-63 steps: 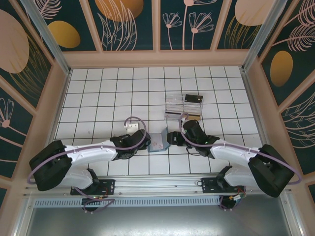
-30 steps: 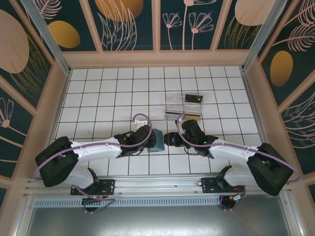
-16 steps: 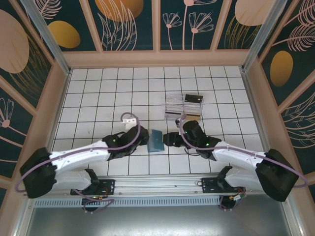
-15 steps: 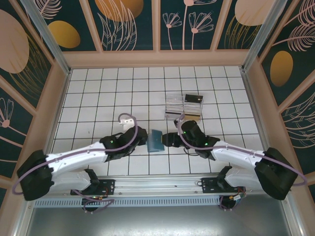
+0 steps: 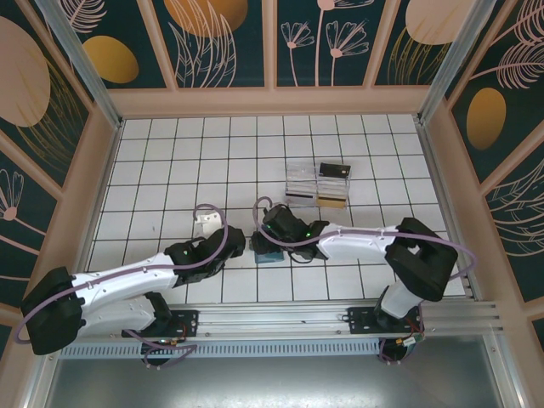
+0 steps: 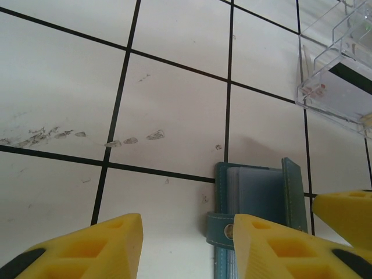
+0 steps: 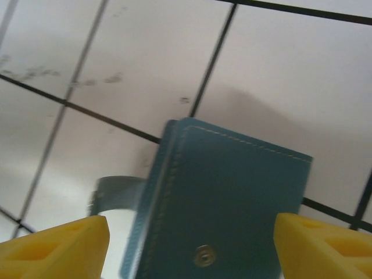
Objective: Take the credit cards out of the card holder
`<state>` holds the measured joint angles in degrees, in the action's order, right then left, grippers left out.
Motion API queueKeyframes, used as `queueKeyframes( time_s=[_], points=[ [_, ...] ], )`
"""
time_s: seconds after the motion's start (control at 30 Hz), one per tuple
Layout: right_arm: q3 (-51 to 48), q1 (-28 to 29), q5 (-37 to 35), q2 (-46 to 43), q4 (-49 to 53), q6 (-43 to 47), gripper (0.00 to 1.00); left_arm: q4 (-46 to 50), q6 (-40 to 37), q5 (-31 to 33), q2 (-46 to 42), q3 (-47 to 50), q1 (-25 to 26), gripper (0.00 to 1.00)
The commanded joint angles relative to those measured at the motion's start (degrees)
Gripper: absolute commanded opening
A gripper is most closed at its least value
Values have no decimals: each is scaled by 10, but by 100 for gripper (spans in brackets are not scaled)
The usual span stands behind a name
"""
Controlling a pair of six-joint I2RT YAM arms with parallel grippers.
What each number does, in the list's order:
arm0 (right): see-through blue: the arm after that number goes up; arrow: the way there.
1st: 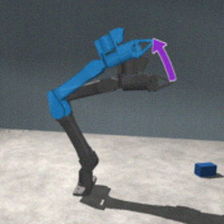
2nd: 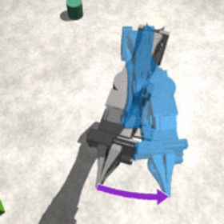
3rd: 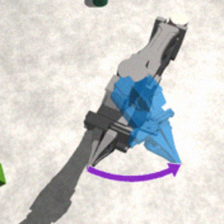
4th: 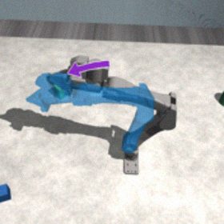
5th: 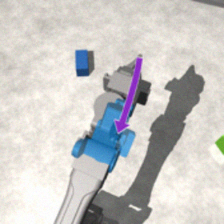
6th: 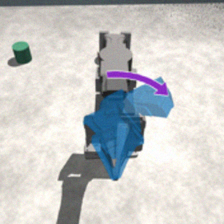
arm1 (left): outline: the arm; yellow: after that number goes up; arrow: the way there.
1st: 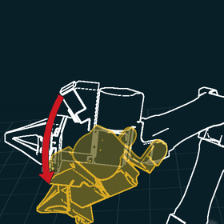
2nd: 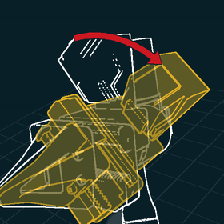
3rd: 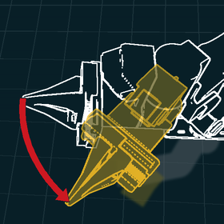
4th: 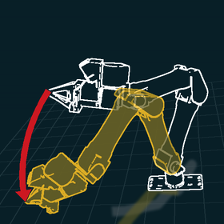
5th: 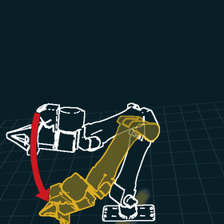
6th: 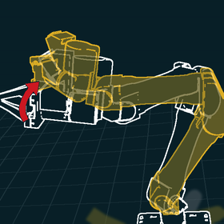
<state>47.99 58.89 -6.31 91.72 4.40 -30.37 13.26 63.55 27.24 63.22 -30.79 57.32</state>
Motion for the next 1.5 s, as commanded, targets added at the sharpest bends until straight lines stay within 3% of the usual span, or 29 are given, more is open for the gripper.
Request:
queueKeyframes(
  time_s=[0.0, 0.17, 0.27, 0.33, 0.43, 0.53, 0.67, 0.87, 1.03, 1.3, 1.47],
  points=[
    [14, 5, -62, 6, 54, 3, 72, -14, 3, -5, 1, 10, -1, 46],
    [-12, 4, -82, -31, 54, -6, 59, -20, -3, -11, 12, 7, -1, 47],
    [-36, -2, -85, -59, 50, -15, 44, -28, -10, -19, 23, 0, -1, 47],
    [-62, -11, -67, -83, 30, -18, 37, -35, -19, -28, 31, -7, -1, 47],
    [-106, -39, -24, -123, -5, -31, 17, -46, -34, -44, 48, -22, -1, 46],
    [-164, -84, 47, -173, -57, -44, 8, -62, -48, -64, 64, -37, -1, 44],
    [-230, -150, 138, -225, -121, -57, 9, -99, -65, -100, 84, -58, 4, 39],
    [-269, -185, 171, -202, -159, -64, 9, -147, -93, -132, 124, -106, 34, 33],
    [-279, -186, 165, -190, -176, -77, 8, -154, -76, -143, 188, -131, 42, 27],
    [-305, -200, 159, -192, -192, -98, 8, -112, -27, -90, 220, -110, 40, 32],
    [-317, -200, 168, -189, -209, -107, 8, -140, -30, -107, 230, -97, 39, 32]
  ],
)
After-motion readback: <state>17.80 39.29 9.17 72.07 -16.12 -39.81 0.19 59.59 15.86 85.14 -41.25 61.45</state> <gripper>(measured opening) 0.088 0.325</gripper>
